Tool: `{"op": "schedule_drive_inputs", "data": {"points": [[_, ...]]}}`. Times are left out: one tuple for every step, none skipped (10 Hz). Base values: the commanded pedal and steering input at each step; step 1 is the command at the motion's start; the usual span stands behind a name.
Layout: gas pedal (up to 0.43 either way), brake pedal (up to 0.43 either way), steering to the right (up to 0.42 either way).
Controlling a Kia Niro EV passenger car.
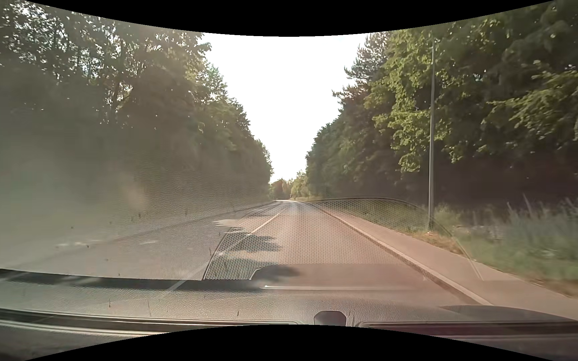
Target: Follow the waypoints while adhering to traffic rules and regulations
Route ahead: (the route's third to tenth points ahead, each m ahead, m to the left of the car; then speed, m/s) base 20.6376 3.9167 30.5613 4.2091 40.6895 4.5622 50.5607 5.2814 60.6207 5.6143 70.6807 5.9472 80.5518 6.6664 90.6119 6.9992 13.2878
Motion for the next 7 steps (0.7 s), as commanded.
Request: {"op": "schedule_drive_inputs", "data": {"points": [[0.378, 0.006, -0.009], [0.378, 0.006, -0.009], [0.378, 0.006, -0.009], [0.378, 0.006, -0.009], [0.378, 0.006, -0.009], [0.378, 0.006, -0.009], [0.378, 0.006, -0.008]]}}
